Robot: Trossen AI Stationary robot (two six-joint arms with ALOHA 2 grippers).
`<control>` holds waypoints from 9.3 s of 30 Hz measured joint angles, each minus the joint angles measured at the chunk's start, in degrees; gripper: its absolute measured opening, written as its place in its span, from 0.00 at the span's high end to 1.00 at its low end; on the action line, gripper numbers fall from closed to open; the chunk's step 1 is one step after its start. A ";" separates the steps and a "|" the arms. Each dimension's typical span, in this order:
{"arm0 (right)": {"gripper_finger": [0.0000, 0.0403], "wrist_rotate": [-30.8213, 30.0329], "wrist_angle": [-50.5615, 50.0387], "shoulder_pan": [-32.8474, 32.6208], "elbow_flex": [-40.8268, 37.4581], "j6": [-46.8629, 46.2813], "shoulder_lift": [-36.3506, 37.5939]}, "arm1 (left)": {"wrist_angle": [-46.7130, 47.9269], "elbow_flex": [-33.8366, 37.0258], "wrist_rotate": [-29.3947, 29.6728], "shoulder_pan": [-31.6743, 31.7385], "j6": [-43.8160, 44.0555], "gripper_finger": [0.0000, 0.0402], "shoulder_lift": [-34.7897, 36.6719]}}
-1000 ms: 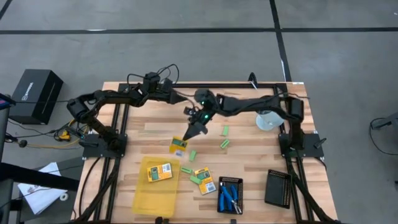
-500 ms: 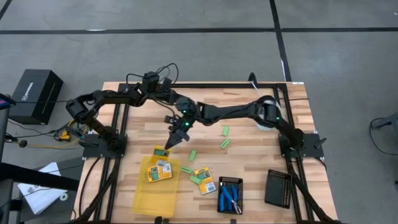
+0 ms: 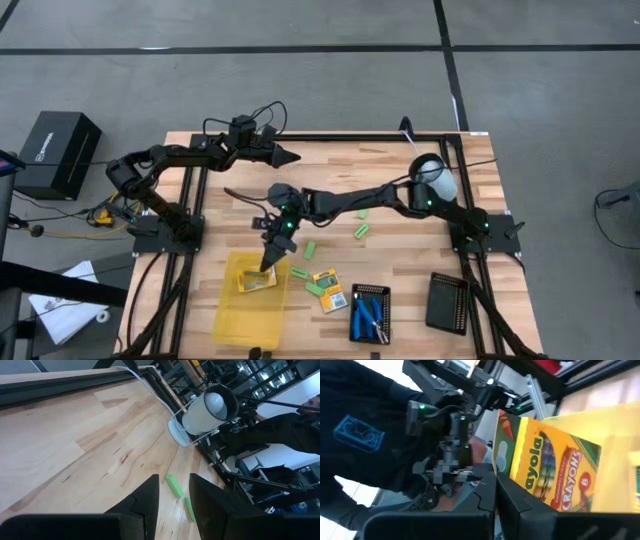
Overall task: Pick & Place School Supplies
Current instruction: Put the yellow crayon box into the yellow bin
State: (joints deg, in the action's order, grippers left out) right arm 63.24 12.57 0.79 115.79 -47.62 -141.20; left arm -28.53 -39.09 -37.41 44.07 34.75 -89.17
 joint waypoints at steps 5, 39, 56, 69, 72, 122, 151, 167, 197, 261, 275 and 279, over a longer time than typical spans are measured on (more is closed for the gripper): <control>1.00 0.90 -0.23 -0.36 -0.02 0.02 0.05 | -0.02 0.00 0.02 0.00 -0.01 0.75 0.00; 0.45 4.42 -0.06 2.35 -0.02 -4.54 0.10 | -1.42 0.00 0.09 0.00 1.53 0.75 0.00; 0.56 11.14 -3.57 8.60 0.02 -0.17 9.87 | -12.59 -5.00 2.43 -0.73 2.97 0.75 1.41; 0.61 1.81 -61.63 16.92 -0.04 43.64 24.34 | 11.99 -9.31 3.37 -2.96 -8.98 0.75 1.53; 0.61 -3.99 -74.49 18.44 -0.01 53.97 25.01 | 20.08 -9.31 4.89 -5.10 -12.69 0.75 1.51; 0.61 -4.83 -79.87 38.55 -0.02 67.69 39.68 | 46.90 -9.29 14.74 -61.07 14.89 0.83 8.54; 0.61 -5.05 -81.14 38.63 -0.04 67.76 39.68 | 33.16 -4.58 12.93 -72.29 28.96 0.81 -2.29; 0.61 -5.05 -81.69 39.27 -0.04 68.17 39.66 | 33.25 -3.77 9.71 -78.17 37.17 0.81 -1.99; 0.61 -5.05 -82.65 39.51 -0.09 68.63 39.64 | 40.43 1.55 18.11 -81.66 51.01 0.81 17.09; 0.61 -3.45 -73.22 49.73 -0.02 64.11 40.82 | 17.53 19.39 40.24 -67.78 57.31 0.81 28.79; 0.61 -3.37 -72.56 50.31 -0.02 63.01 41.19 | 17.44 3.48 19.09 -32.45 21.61 0.81 12.10; 0.61 -3.37 -73.05 50.31 -0.02 63.01 41.19 | 17.81 -5.63 12.42 -29.48 15.74 0.78 4.10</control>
State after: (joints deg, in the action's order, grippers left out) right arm 59.88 -60.48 51.09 115.77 15.40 -100.01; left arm -10.72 -44.72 -24.99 14.60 50.48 -85.07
